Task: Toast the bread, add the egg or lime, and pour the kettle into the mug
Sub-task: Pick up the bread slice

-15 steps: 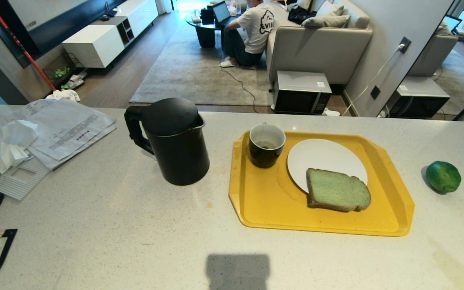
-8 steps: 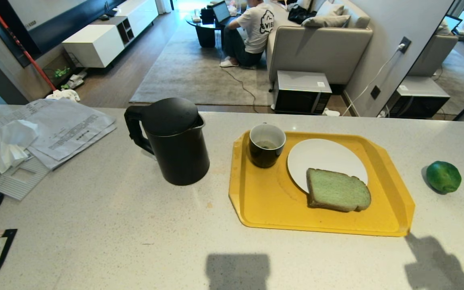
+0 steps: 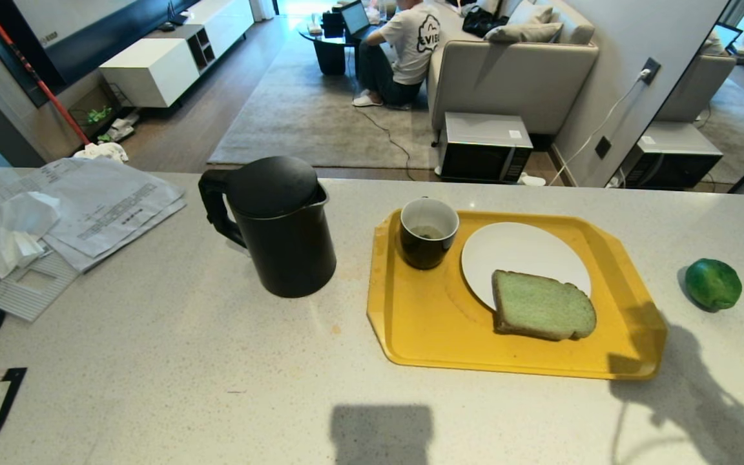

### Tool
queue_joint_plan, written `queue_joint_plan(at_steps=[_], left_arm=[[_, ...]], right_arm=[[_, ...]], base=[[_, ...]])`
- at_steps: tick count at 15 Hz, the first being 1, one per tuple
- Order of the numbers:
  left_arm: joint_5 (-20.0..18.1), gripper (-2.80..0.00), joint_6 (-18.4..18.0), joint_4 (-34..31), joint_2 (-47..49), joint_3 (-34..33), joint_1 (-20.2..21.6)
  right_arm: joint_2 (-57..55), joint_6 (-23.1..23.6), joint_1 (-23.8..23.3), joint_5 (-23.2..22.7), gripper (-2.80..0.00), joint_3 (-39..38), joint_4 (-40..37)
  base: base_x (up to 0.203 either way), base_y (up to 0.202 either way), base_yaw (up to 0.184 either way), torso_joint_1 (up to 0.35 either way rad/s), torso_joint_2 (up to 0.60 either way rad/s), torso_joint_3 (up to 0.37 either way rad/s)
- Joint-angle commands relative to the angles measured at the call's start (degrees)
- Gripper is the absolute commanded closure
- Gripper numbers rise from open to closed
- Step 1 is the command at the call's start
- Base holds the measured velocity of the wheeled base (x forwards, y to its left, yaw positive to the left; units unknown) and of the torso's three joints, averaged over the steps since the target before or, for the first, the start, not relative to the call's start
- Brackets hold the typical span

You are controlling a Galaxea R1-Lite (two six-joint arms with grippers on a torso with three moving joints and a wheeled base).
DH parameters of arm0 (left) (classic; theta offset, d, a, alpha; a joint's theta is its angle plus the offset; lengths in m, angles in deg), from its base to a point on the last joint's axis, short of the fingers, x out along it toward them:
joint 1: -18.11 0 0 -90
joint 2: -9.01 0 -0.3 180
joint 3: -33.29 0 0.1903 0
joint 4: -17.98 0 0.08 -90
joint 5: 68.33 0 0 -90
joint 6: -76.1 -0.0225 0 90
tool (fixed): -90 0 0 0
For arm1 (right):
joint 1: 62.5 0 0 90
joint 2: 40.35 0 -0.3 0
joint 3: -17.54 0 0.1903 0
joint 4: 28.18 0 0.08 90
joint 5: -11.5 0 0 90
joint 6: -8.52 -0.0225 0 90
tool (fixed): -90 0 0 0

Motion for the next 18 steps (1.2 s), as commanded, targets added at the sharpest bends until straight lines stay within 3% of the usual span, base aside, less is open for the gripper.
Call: queue_joint_plan(at_steps=[1,7,8,11,15,18], left_arm=[[0.0,0.0,0.0,0.0,0.0,0.0,0.0],[0.0,0.0,0.0,0.0,0.0,0.0,0.0],[0.0,0.0,0.0,0.0,0.0,0.0,0.0],[0.0,0.0,0.0,0.0,0.0,0.0,0.0],[0.0,0.0,0.0,0.0,0.0,0.0,0.0],[0.0,0.0,0.0,0.0,0.0,0.0,0.0]], right_arm=[[-2.5,-3.6,0.2,-0.8,0.0,-1.9,-3.3],[-8.0,-12.0,0.1,-7.3,0.0,-4.8,-0.6],[-9.0,-12.3,0.2,-7.8,-2.8,-4.8,0.3],[-11.5,-12.6,0.2,-9.4,-2.8,-6.2,0.7],[-14.4,-14.7,0.1,-15.2,-2.8,-9.7,9.0],[-19.3,-16.5,0.1,-15.4,-2.8,-8.5,10.3]], base=[[0.0,0.0,0.0,0.0,0.0,0.0],[0.0,0.0,0.0,0.0,0.0,0.0],[0.0,0.0,0.0,0.0,0.0,0.0],[0.0,0.0,0.0,0.0,0.0,0.0],[0.0,0.0,0.0,0.0,0.0,0.0],[0.0,0.0,0.0,0.0,0.0,0.0]])
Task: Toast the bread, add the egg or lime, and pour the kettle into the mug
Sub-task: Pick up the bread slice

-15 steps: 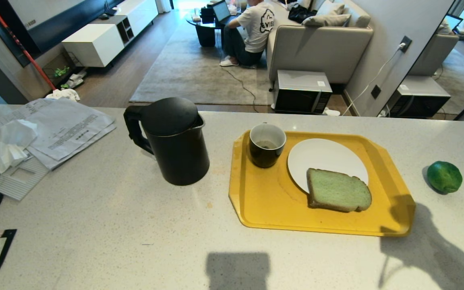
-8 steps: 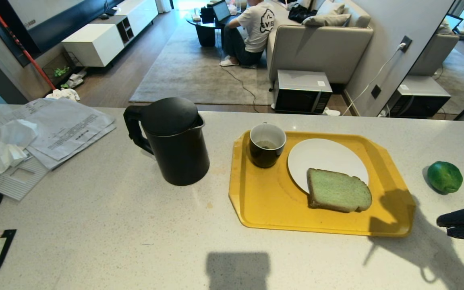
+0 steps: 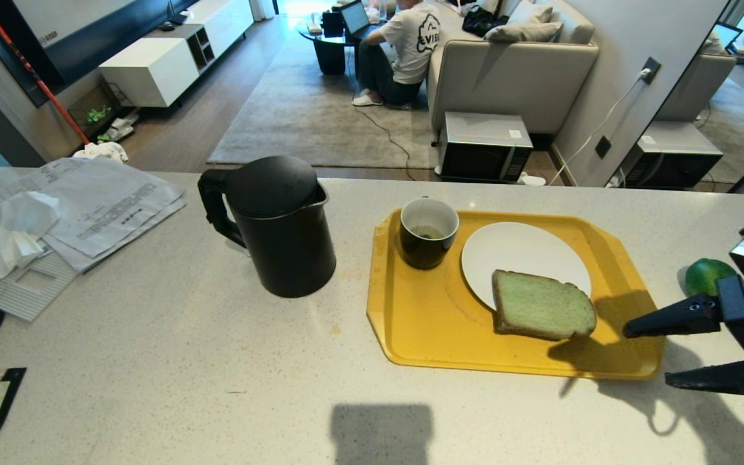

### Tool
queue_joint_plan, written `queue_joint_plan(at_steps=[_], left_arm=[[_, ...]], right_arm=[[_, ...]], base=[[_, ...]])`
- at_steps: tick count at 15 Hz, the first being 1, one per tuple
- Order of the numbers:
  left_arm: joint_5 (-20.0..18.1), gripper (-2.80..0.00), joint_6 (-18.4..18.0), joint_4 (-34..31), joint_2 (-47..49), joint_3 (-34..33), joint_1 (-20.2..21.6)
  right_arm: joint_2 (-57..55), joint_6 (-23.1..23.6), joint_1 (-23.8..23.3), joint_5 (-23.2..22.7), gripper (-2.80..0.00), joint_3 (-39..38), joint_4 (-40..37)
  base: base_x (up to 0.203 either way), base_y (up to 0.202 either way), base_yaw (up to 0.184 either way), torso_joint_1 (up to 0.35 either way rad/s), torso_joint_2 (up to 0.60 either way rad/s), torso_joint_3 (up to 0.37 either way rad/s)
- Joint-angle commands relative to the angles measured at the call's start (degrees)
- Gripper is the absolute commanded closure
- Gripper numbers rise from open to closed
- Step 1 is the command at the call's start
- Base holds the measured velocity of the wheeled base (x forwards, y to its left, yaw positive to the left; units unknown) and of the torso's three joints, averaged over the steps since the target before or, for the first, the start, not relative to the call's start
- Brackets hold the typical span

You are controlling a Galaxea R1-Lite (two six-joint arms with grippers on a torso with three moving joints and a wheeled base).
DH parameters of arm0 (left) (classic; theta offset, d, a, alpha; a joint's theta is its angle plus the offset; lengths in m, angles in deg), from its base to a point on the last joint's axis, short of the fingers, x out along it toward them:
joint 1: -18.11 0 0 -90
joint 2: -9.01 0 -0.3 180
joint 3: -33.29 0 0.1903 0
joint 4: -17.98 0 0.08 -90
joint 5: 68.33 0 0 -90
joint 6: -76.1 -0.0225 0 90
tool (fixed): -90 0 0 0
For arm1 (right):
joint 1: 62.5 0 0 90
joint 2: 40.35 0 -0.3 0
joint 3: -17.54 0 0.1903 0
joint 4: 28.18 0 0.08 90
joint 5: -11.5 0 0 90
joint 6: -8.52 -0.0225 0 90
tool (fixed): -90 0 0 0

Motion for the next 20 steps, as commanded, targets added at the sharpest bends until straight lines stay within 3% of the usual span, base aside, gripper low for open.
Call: queue_joint_plan(at_steps=[1,4,11,14,20], left_arm=[[0.0,0.0,0.0,0.0,0.0,0.0,0.0],[0.0,0.0,0.0,0.0,0.0,0.0,0.0],[0.0,0.0,0.0,0.0,0.0,0.0,0.0],[0.0,0.0,0.0,0.0,0.0,0.0,0.0],[0.0,0.0,0.0,0.0,0.0,0.0,0.0]], right_arm=[[-5.2,-0.3,0.0,0.4,-2.8,0.5,1.1],[-9.7,-0.2,0.0,3.1,-2.8,1.1,4.4],[-18.8,-0.3,-1.7,2.6,-2.8,4.7,8.3],[-20.1,1.4,-4.9,-3.5,-2.8,4.7,10.3],[-23.1,10.2,-12.5,-13.7,-2.8,4.1,10.6]], base=[[0.0,0.0,0.0,0.0,0.0,0.0],[0.0,0.0,0.0,0.0,0.0,0.0],[0.0,0.0,0.0,0.0,0.0,0.0],[0.0,0.0,0.0,0.0,0.0,0.0],[0.0,0.0,0.0,0.0,0.0,0.0]])
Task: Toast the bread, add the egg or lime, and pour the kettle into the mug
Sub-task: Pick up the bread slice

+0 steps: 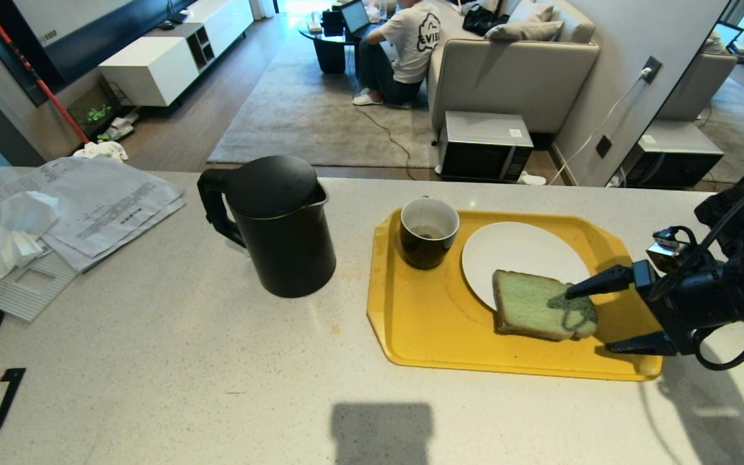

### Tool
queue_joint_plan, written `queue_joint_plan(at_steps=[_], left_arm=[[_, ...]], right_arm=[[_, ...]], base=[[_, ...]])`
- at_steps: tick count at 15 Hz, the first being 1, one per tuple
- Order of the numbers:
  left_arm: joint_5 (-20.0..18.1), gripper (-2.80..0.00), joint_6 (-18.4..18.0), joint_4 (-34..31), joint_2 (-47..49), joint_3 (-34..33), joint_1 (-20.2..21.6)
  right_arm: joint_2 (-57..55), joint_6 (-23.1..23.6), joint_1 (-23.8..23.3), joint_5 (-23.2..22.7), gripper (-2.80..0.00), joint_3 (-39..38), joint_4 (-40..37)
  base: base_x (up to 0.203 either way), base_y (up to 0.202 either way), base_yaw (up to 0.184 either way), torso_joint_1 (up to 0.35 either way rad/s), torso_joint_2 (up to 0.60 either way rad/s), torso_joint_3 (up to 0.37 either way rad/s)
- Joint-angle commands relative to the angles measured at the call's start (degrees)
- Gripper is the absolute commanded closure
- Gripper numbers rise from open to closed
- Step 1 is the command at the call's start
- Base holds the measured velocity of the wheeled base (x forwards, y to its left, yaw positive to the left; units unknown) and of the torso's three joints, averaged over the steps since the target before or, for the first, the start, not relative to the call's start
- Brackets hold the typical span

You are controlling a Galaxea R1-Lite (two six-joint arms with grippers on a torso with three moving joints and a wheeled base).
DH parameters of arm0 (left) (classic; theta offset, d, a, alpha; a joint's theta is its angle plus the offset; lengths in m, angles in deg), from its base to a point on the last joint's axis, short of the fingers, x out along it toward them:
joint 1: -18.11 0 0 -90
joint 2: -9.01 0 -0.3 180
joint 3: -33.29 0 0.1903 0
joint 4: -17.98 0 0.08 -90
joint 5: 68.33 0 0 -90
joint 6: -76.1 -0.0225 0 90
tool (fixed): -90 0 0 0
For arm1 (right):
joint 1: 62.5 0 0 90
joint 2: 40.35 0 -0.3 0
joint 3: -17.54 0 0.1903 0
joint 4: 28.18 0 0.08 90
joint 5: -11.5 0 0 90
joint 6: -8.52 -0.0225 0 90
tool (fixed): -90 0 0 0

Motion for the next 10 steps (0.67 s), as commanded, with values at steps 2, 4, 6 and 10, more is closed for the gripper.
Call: queue_joint_plan(at_steps=[2,4,6,10], left_arm=[[0.0,0.0,0.0,0.0,0.0,0.0,0.0],[0.0,0.0,0.0,0.0,0.0,0.0,0.0],[0.0,0.0,0.0,0.0,0.0,0.0,0.0],[0.0,0.0,0.0,0.0,0.0,0.0,0.0]], right_arm=[[-1.8,2.2,-2.5,-2.6,-2.8,-0.7,-0.2],[-1.9,2.4,-2.5,-5.5,-2.8,-0.7,-0.2],[-2.1,2.4,-2.4,-5.9,-2.8,-1.0,-0.2],[-3.9,2.6,-1.7,-6.6,-2.8,-0.6,-0.1]], base=[[0.0,0.0,0.0,0.0,0.0,0.0],[0.0,0.0,0.0,0.0,0.0,0.0],[0.0,0.0,0.0,0.0,0.0,0.0],[0.0,0.0,0.0,0.0,0.0,0.0]])
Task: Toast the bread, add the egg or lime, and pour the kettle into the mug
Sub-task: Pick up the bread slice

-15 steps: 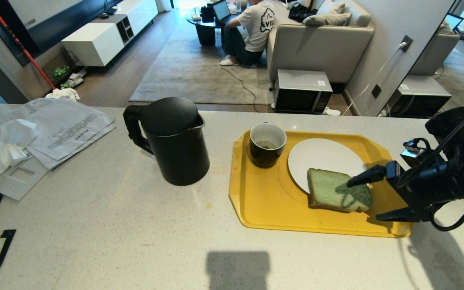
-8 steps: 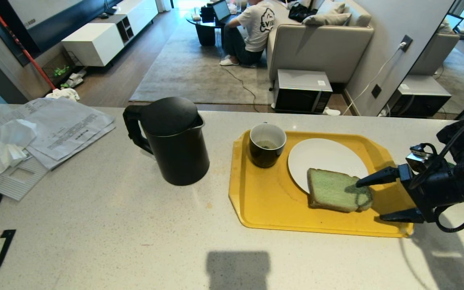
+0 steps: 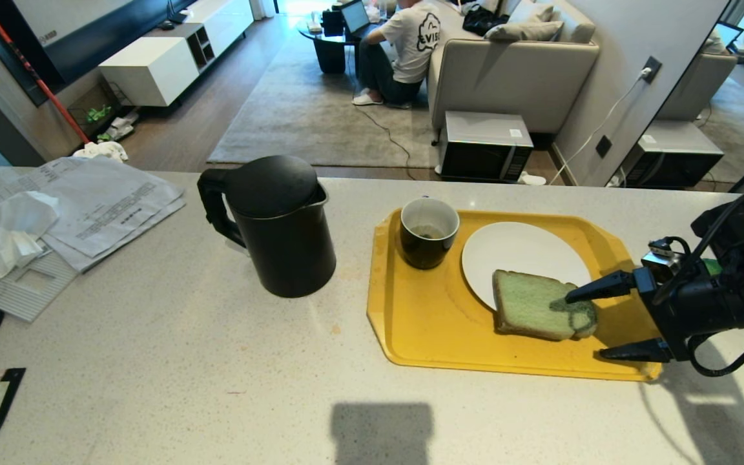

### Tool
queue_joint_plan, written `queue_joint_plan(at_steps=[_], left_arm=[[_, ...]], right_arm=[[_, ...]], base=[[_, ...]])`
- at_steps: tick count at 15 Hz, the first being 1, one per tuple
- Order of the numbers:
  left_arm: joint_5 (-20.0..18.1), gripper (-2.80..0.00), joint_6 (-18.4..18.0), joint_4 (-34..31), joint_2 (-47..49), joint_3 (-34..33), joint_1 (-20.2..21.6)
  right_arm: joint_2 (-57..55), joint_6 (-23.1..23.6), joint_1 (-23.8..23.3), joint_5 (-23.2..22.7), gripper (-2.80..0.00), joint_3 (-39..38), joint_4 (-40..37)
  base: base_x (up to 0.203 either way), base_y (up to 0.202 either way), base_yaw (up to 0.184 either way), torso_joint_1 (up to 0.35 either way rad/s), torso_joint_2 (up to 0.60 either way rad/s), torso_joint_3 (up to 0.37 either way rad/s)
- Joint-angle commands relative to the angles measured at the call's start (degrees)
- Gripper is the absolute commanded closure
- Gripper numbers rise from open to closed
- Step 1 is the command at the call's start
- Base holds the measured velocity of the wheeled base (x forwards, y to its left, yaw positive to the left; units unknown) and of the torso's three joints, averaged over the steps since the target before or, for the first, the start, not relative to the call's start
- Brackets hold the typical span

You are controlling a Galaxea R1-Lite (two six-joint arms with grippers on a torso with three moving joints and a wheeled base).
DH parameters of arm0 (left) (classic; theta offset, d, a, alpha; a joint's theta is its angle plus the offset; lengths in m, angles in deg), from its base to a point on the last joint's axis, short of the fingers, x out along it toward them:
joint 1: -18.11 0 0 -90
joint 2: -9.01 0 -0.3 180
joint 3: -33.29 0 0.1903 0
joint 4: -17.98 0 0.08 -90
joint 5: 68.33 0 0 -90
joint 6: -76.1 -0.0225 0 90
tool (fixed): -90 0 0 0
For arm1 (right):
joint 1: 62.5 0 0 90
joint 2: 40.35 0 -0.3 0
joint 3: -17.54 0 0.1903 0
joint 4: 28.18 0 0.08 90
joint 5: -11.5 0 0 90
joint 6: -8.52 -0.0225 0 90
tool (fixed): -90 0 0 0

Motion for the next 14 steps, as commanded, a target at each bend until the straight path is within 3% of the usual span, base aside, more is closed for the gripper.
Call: queue_joint_plan(at_steps=[1,14], left_arm=[[0.0,0.0,0.0,0.0,0.0,-0.1,0.0],[0.0,0.0,0.0,0.0,0.0,-0.1,0.0]], right_arm=[[-1.4,-0.1,0.4,-0.4,-2.8,0.1,-0.2],[-3.6,-2.8,0.6,-2.0,-2.8,3.7,2.5]], base=[[0.0,0.0,0.0,0.0,0.0,0.0],[0.0,0.0,0.0,0.0,0.0,0.0]])
